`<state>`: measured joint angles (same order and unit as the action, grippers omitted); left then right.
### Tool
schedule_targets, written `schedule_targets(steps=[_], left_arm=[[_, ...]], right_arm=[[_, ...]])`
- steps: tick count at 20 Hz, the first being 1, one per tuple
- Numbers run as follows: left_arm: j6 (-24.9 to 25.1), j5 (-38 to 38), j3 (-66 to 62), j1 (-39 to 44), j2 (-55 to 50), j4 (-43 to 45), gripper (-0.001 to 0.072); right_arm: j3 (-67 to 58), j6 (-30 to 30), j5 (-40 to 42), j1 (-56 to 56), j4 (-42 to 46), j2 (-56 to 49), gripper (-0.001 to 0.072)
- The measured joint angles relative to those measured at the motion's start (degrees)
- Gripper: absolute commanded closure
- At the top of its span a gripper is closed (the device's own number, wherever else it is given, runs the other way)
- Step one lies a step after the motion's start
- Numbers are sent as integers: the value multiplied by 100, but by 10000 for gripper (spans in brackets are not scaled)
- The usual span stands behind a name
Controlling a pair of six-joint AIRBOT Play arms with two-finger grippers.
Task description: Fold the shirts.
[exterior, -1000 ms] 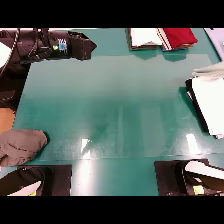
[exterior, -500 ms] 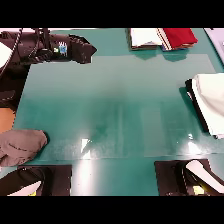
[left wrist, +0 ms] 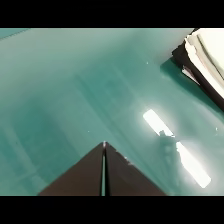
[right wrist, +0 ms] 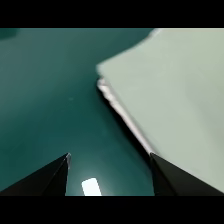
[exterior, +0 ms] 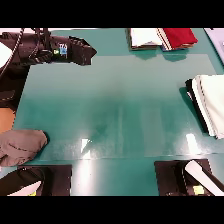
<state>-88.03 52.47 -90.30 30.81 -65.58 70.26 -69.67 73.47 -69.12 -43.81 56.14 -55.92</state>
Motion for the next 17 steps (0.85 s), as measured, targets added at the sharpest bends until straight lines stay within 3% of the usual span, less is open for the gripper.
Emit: schedule_targets(steps=[6, 10, 17], left_arm=[[0, 76, 0, 2, 0, 0, 680], [0, 66, 0, 2, 0, 0, 680], [0, 28, 0, 2, 0, -2, 680]], right_arm=[[-262, -9, 225, 2741, -413, 0, 160], [-293, -9, 439, 4050, -476, 0, 691], [-302, -11, 542, 4883, -496, 0, 693]])
